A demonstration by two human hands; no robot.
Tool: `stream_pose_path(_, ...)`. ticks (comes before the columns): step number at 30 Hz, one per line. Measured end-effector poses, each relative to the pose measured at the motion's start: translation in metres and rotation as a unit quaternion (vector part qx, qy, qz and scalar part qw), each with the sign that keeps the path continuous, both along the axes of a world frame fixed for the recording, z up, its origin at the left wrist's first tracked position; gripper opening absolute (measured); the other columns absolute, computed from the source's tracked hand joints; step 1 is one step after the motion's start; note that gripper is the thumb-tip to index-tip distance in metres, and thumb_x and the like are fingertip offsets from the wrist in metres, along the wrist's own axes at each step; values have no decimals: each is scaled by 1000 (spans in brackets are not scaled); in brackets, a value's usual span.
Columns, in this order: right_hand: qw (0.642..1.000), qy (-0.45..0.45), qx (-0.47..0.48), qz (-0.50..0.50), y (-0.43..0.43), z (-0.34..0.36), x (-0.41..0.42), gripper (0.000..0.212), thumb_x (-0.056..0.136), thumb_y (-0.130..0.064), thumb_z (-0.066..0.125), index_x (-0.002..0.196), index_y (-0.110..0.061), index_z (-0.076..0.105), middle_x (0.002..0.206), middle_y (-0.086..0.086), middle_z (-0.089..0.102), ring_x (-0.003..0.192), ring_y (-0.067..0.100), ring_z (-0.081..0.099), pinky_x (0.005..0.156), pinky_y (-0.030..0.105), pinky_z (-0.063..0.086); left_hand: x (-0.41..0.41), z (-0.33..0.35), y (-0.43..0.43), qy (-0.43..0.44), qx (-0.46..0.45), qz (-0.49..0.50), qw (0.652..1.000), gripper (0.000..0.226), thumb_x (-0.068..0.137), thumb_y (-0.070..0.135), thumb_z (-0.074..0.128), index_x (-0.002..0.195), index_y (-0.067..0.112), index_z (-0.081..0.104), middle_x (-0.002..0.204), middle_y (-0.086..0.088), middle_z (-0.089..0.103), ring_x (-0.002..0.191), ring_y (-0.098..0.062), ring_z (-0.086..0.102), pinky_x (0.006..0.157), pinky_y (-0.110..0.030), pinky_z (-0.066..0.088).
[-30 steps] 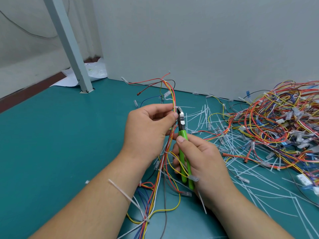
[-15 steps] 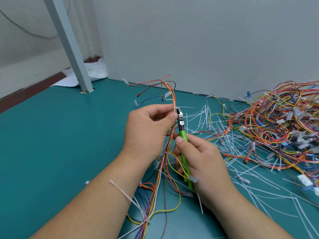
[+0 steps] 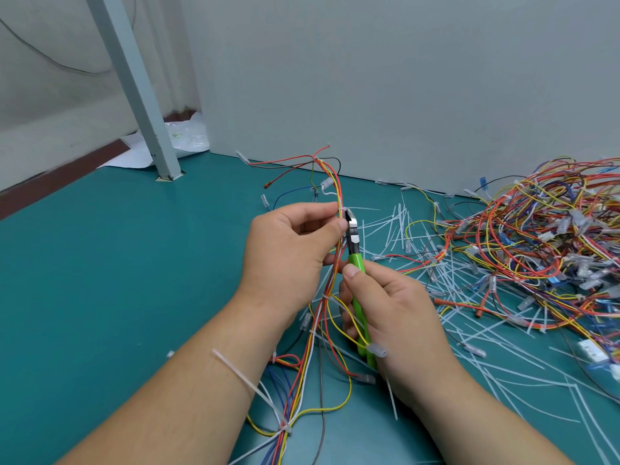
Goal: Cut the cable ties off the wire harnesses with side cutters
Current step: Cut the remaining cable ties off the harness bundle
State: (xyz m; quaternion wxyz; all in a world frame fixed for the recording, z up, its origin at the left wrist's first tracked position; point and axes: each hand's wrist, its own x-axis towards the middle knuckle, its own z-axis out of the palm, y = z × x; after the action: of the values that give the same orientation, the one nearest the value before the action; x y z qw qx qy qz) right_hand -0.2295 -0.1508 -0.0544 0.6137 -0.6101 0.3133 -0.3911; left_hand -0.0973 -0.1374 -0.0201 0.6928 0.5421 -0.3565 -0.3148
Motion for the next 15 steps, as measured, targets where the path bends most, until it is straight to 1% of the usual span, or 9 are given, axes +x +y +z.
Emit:
stream_pose_path(4, 1000, 6, -2, -3, 0, -1, -1, 26, 91, -41, 59, 71, -29, 69, 65, 7, 45, 56, 23, 41, 49, 34, 35, 1, 0, 0, 5, 2, 0, 1000, 18, 86, 4, 77, 90, 22, 78, 87, -4, 79, 75, -12, 71, 56, -19, 53)
stream_pose_path(6, 1000, 4, 5, -8, -1, -1, 0, 24, 90, -42, 60, 72, -29, 71, 65, 5, 49, 55, 22, 43, 47, 33, 36, 1, 0, 0, 3, 4, -3, 1000, 18, 86, 5, 77, 91, 22, 78, 87, -5, 79, 75, -13, 70, 57, -20, 53)
stream_pose_path(9, 1000, -5, 17, -7, -1, -3, 0, 23, 84, -48, 65, 79, -27, 75, 68, 4, 56, 56, 23, 45, 48, 33, 38, 0, -1, 0, 0, 5, -3, 1000, 17, 86, 6, 78, 93, 21, 79, 87, -5, 79, 74, -13, 69, 56, -20, 53)
stream_pose_path(12, 1000, -15, 25, -2, -2, -5, 0, 35, 76, -56, 65, 88, -26, 76, 70, 6, 56, 55, 23, 45, 49, 34, 37, 0, -1, 1, 0, 4, -4, 1000, 17, 86, 6, 78, 92, 21, 79, 87, -6, 78, 73, -13, 70, 55, -19, 53)
stream_pose_path(15, 1000, -16, 24, -5, -2, -5, 0, 38, 77, -57, 65, 92, -24, 77, 70, 7, 55, 56, 23, 44, 50, 36, 37, 0, -1, 1, 1, 4, -7, 1000, 17, 86, 5, 78, 91, 22, 79, 86, -6, 78, 73, -12, 69, 56, -20, 53)
